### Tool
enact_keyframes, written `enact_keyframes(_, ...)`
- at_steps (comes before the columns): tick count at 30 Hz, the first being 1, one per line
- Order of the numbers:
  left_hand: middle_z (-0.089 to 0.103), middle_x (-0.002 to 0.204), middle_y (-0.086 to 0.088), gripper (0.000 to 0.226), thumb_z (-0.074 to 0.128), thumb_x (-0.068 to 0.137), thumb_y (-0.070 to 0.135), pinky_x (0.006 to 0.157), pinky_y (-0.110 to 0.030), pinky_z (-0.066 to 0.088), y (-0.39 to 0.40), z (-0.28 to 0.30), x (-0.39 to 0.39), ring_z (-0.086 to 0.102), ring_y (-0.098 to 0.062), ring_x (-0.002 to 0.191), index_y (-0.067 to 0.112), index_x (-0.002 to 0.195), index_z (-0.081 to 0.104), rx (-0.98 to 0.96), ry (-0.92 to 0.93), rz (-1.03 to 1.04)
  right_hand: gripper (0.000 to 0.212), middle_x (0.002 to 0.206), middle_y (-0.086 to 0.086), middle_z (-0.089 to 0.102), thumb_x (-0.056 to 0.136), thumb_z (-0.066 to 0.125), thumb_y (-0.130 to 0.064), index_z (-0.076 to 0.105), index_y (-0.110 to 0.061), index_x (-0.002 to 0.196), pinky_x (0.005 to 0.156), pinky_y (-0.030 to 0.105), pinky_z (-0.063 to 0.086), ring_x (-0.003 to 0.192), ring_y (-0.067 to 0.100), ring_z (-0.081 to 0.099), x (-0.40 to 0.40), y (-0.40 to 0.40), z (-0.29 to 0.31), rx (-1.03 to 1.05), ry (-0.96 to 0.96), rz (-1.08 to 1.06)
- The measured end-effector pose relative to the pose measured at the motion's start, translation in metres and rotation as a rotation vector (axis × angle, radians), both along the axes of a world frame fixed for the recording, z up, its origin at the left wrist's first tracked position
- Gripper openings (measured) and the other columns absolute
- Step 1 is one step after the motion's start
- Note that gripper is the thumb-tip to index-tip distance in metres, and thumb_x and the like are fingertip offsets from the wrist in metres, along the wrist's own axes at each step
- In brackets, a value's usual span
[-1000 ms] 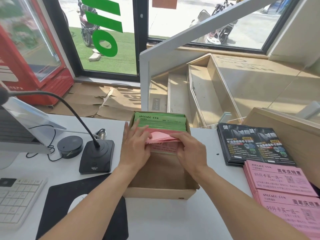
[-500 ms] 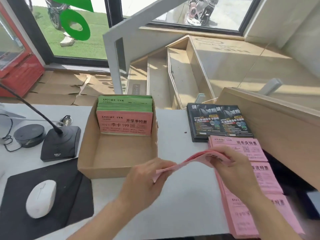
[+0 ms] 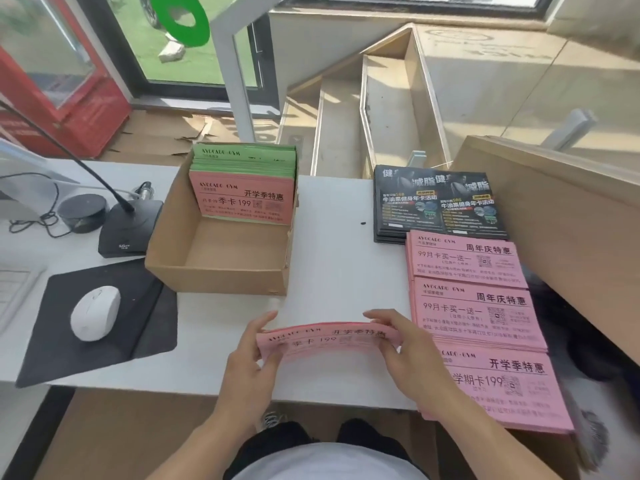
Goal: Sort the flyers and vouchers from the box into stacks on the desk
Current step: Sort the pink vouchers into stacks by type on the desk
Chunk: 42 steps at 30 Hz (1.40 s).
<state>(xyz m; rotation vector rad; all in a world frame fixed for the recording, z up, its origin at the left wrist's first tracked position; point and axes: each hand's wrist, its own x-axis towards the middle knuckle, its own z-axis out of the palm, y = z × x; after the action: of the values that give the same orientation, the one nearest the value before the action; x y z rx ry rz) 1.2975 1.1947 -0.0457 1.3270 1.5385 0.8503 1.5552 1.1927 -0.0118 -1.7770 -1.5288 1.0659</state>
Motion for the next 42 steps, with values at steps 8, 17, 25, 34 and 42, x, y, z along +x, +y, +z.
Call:
enact_keyframes(8,0.072,0.107,0.013,0.07,0.064,0.097,0.012,0.068,-0.009,0.052,0.015,0.035,0.081,0.069,0.0,0.093,0.045,0.148,0.03,0.005,-0.105,0.021,0.064,0.108,-0.008,0.072,0.095,0.066,-0.006,0.042,-0.046,0.137,0.073,0.024,0.06,0.098,0.003,0.07,0.067,-0.002,0.037,0.077,0.306,-0.295)
enact_keyframes(17,0.063,0.106,0.009,0.072,0.061,0.098,0.014,0.058,-0.014,0.052,0.069,0.022,0.215,0.068,-0.005,0.088,0.037,0.154,0.023,-0.124,-0.022,-0.17,0.064,0.109,-0.011,0.064,0.093,0.064,-0.01,0.037,-0.047,0.138,0.07,0.029,0.055,0.095,0.008,0.067,0.181,0.011,0.013,0.063,0.069,-0.624)
enact_keyframes(25,0.063,0.103,0.011,0.082,0.072,0.09,0.019,0.076,-0.035,0.059,0.077,0.013,0.239,0.068,-0.012,0.09,0.031,0.155,0.024,-0.208,0.118,-0.159,0.065,0.143,-0.005,0.05,0.093,0.052,-0.011,0.028,-0.03,0.151,0.105,0.046,0.047,0.129,0.016,0.05,0.2,0.015,-0.015,-0.024,-0.145,-0.574)
enact_keyframes(34,0.037,0.158,0.004,0.078,0.065,0.097,0.03,0.11,-0.04,0.039,0.067,0.027,0.238,0.045,-0.02,0.14,0.026,0.159,0.019,-0.453,-0.104,-0.155,0.069,0.158,0.001,0.032,0.1,0.049,-0.02,0.014,-0.028,0.159,0.117,0.049,0.033,0.145,0.025,0.03,0.201,0.01,-0.026,-0.108,-0.207,-0.453)
enact_keyframes(42,0.052,0.118,0.02,0.06,0.059,0.1,0.019,0.087,-0.029,0.041,0.065,0.038,0.249,0.059,-0.003,0.094,0.037,0.15,0.03,-0.483,-0.312,-0.171,0.065,0.143,0.001,0.041,0.093,0.059,-0.02,0.029,-0.028,0.15,0.108,0.044,0.038,0.137,0.023,0.038,0.198,0.009,-0.016,-0.149,-0.215,-0.452)
